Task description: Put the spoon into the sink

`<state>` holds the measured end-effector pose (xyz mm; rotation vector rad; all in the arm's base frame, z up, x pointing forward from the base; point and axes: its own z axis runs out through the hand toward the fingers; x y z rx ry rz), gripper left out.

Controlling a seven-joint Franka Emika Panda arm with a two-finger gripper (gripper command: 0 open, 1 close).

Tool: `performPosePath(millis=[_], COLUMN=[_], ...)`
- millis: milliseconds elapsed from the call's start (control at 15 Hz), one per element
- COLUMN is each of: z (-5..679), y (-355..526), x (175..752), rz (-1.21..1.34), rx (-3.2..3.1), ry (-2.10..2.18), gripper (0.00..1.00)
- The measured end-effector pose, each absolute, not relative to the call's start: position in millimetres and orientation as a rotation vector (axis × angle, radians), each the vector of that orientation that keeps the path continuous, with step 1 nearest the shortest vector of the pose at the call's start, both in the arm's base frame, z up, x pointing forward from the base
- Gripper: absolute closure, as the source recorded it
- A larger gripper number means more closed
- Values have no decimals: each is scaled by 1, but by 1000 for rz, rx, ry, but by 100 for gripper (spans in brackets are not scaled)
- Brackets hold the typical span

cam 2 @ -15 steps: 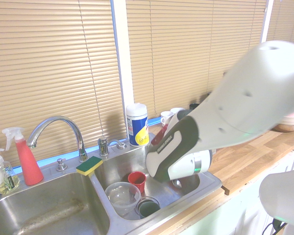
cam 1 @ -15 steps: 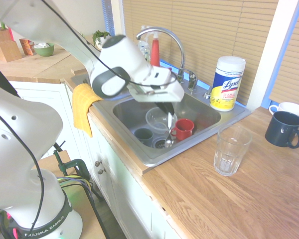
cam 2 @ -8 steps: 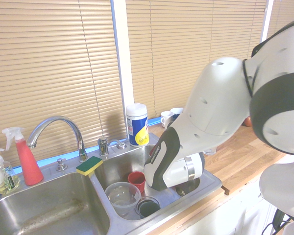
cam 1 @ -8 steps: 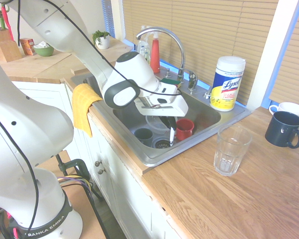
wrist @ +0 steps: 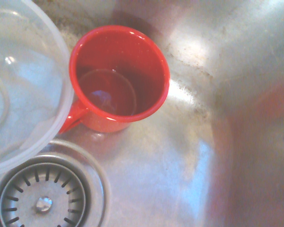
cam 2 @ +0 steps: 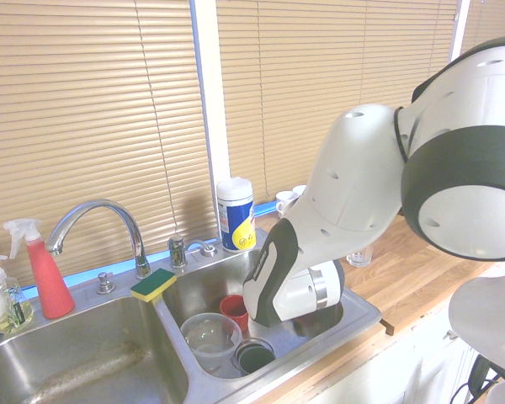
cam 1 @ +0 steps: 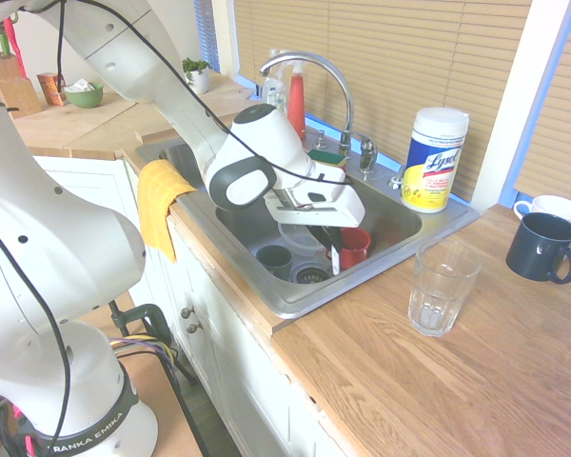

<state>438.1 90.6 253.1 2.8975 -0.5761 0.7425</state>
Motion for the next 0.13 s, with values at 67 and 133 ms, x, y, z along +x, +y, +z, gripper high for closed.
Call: performPosePath(millis=[67,133], z=[253,253], y=[91,90], x=[440,441], rz=[743,750], rx=[2898,2896], ry=[-578,-579], gripper=[0,0])
